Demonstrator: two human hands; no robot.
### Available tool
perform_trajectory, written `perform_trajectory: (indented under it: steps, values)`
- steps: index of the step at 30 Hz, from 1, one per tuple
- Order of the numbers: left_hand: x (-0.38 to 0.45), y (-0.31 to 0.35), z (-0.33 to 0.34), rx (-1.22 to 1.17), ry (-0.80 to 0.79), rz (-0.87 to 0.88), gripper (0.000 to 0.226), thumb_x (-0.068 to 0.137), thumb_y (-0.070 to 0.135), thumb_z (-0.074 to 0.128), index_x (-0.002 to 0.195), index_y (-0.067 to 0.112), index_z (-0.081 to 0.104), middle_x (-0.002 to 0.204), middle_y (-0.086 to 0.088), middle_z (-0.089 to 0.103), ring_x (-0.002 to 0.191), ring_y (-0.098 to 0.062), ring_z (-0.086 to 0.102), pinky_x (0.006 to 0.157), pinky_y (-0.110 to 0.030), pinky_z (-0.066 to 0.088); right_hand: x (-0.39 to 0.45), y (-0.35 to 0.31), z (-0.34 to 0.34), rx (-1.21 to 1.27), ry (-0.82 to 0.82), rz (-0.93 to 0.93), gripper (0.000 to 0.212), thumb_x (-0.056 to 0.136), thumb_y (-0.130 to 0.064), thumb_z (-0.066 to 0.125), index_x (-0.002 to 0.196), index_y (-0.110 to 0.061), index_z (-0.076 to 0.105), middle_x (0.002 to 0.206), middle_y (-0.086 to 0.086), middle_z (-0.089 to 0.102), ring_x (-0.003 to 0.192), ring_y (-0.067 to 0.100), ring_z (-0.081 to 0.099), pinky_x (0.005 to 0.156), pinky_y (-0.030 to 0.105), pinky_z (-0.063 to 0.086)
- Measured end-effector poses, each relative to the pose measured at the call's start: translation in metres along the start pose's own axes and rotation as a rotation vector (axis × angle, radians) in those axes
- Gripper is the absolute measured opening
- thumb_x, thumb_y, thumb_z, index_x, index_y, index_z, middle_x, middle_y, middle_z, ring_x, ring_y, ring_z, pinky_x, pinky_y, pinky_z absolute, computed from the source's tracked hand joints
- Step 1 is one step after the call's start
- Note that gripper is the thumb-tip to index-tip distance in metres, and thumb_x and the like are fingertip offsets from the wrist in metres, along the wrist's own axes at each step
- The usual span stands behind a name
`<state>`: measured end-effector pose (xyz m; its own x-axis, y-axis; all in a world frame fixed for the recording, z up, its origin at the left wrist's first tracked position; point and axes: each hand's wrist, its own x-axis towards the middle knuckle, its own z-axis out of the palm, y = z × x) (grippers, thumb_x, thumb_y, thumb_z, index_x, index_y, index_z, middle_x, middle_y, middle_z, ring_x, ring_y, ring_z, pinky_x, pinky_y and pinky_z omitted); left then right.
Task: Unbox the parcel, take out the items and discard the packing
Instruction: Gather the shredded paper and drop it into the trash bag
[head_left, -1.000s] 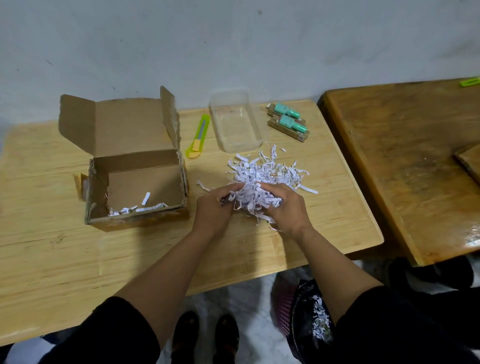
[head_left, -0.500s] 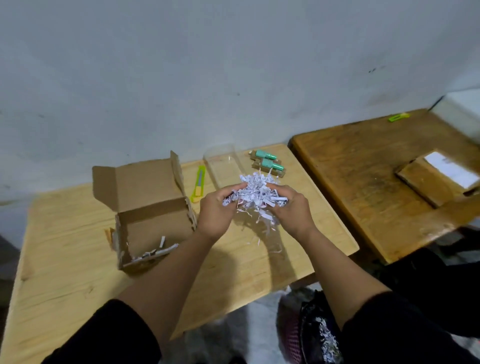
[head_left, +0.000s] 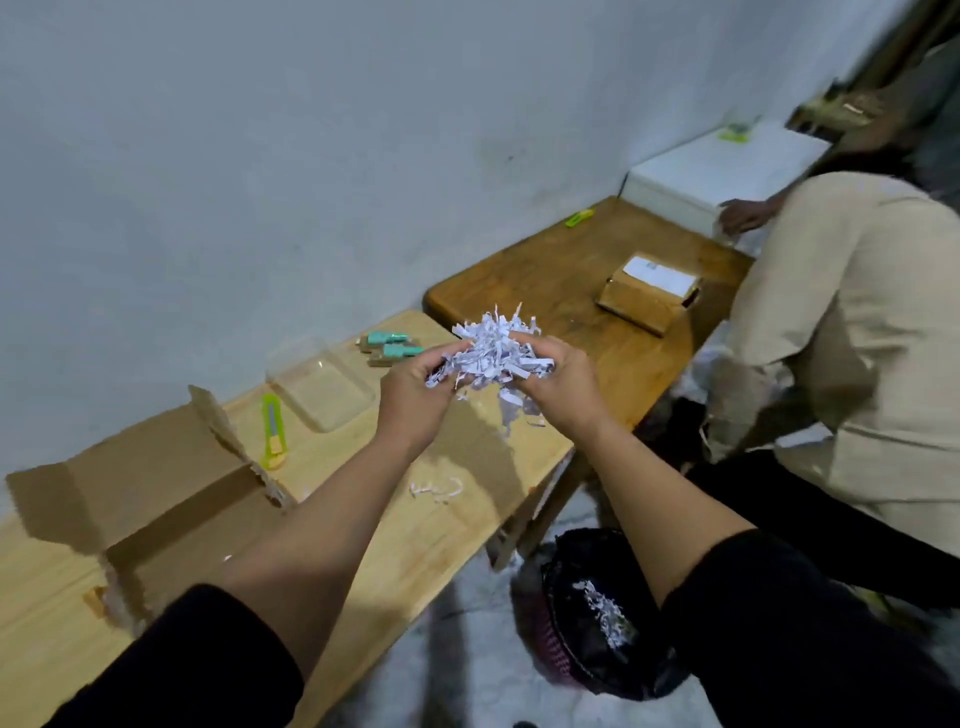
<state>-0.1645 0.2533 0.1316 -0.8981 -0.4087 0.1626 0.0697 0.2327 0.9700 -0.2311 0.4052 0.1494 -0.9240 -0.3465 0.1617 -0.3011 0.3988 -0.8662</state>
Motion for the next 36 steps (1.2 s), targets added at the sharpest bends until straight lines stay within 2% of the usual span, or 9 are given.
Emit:
perform_trajectory:
  steps: [9, 12, 14, 17, 20, 22, 26, 30, 36]
  values:
    - [-0.036, -0.011, 0.146, -0.034, -0.312, -0.068, 0.037, 0.080, 0.002, 0.066, 0.110, 0.025, 0.067, 0.107, 0.003, 0.068, 0.100, -0.008, 0.062, 0.091, -0.018, 0.047, -0.073, 0.087, -0.103, -0.011, 0.232, 0.258, 0.048, 0.070, -0.002, 0.077, 0.114, -0.015, 0.066, 0.104, 0.000, 0.061, 0.103, 0.016, 0.059, 0.090, 0.022, 0.045]
    - [-0.059, -0.040, 0.194, -0.009, -0.387, -0.118, 0.035, 0.082, 0.005, 0.066, 0.108, 0.028, 0.067, 0.105, 0.008, 0.067, 0.091, -0.002, 0.063, 0.080, -0.006, 0.045, -0.102, 0.136, -0.122, -0.042, 0.251, 0.344, 0.047, 0.070, -0.005, 0.078, 0.115, -0.015, 0.065, 0.104, 0.004, 0.063, 0.101, 0.015, 0.058, 0.088, 0.016, 0.044]
    - [-0.075, -0.067, 0.224, 0.031, -0.431, -0.164, 0.033, 0.084, 0.007, 0.064, 0.104, 0.034, 0.067, 0.103, 0.008, 0.069, 0.079, -0.002, 0.065, 0.070, -0.011, 0.048, -0.120, 0.174, -0.128, -0.060, 0.255, 0.403, 0.047, 0.071, -0.007, 0.078, 0.115, -0.015, 0.065, 0.099, -0.001, 0.060, 0.096, 0.012, 0.058, 0.081, 0.005, 0.041]
    - [-0.097, -0.113, 0.267, 0.053, -0.487, -0.217, 0.027, 0.084, 0.008, 0.065, 0.105, 0.024, 0.069, 0.100, 0.006, 0.070, 0.087, -0.001, 0.064, 0.081, -0.028, 0.052, -0.143, 0.239, -0.131, -0.057, 0.239, 0.513, 0.047, 0.071, -0.010, 0.078, 0.116, -0.016, 0.065, 0.099, -0.004, 0.058, 0.096, 0.012, 0.057, 0.092, 0.021, 0.045]
    - [-0.110, -0.161, 0.308, 0.138, -0.570, -0.190, 0.027, 0.082, 0.008, 0.065, 0.108, 0.016, 0.068, 0.103, 0.008, 0.066, 0.094, 0.001, 0.059, 0.084, -0.005, 0.043, -0.160, 0.304, -0.131, -0.096, 0.181, 0.615, 0.048, 0.073, -0.015, 0.077, 0.119, -0.018, 0.063, 0.106, -0.001, 0.059, 0.104, 0.016, 0.058, 0.090, 0.015, 0.039]
    - [-0.116, -0.191, 0.332, 0.177, -0.653, -0.258, 0.029, 0.082, 0.012, 0.065, 0.109, 0.019, 0.065, 0.102, 0.007, 0.065, 0.096, -0.008, 0.061, 0.078, -0.002, 0.040, -0.168, 0.344, -0.129, -0.155, 0.138, 0.659, 0.051, 0.073, -0.022, 0.077, 0.121, -0.023, 0.061, 0.117, 0.004, 0.061, 0.111, 0.018, 0.056, 0.086, 0.011, 0.034]
    - [-0.124, -0.243, 0.369, 0.323, -0.728, -0.388, 0.049, 0.077, 0.034, 0.065, 0.124, 0.021, 0.056, 0.118, -0.006, 0.062, 0.103, -0.016, 0.056, 0.086, -0.023, 0.041, -0.173, 0.406, -0.123, -0.171, 0.020, 0.772, 0.069, 0.071, -0.030, 0.079, 0.133, -0.031, 0.047, 0.131, 0.008, 0.050, 0.122, 0.020, 0.048, 0.099, 0.021, 0.034]
    - [-0.128, -0.278, 0.398, 0.540, -0.830, -0.306, 0.060, 0.087, 0.029, 0.061, 0.140, 0.013, 0.038, 0.144, -0.012, 0.042, 0.130, -0.026, 0.040, 0.101, -0.028, 0.030, -0.171, 0.448, -0.118, -0.095, -0.138, 0.859, 0.091, 0.070, -0.032, 0.079, 0.144, -0.031, 0.027, 0.147, 0.007, 0.036, 0.131, 0.021, 0.040, 0.108, 0.032, 0.037]
    - [-0.128, -0.285, 0.413, 0.866, -0.947, -0.265, 0.070, 0.092, 0.036, 0.051, 0.146, 0.008, 0.017, 0.151, -0.015, 0.024, 0.141, -0.029, 0.019, 0.111, -0.037, 0.024, -0.164, 0.457, -0.124, -0.501, -0.446, 0.856, 0.079, 0.088, -0.040, 0.056, 0.148, -0.016, 0.011, 0.155, 0.010, 0.015, 0.140, 0.028, 0.024, 0.111, 0.034, 0.029]
